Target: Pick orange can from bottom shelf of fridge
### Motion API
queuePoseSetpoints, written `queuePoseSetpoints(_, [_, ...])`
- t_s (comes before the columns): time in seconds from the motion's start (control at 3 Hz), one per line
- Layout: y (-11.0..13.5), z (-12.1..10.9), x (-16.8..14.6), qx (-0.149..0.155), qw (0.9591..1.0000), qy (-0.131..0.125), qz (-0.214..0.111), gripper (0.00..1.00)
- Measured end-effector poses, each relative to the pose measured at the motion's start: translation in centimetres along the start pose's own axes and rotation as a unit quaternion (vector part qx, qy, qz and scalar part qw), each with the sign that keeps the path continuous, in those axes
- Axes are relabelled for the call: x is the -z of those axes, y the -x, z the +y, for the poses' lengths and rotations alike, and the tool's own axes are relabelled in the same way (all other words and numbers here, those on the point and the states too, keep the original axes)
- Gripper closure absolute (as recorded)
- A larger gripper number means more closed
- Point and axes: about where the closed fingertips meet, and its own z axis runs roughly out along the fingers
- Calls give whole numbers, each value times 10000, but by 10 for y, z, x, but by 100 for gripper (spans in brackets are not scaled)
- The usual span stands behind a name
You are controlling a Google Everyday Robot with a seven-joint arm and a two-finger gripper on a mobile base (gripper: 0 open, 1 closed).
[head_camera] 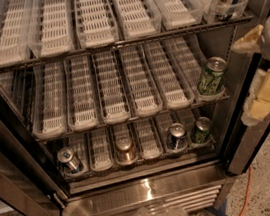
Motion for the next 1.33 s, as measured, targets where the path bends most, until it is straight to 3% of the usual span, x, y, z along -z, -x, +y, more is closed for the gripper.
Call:
queuePoseSetpoints(0.33, [3,7,4,39,9992,66,-396,0])
queuePoseSetpoints(0.67, [20,28,-18,101,9946,547,-881,0])
queuePoseSetpoints(1.0, [36,63,-33,-47,9822,898,-1650,0])
queuePoseSetpoints(1.33, [47,72,-30,-143,9754,1003,-1957,0])
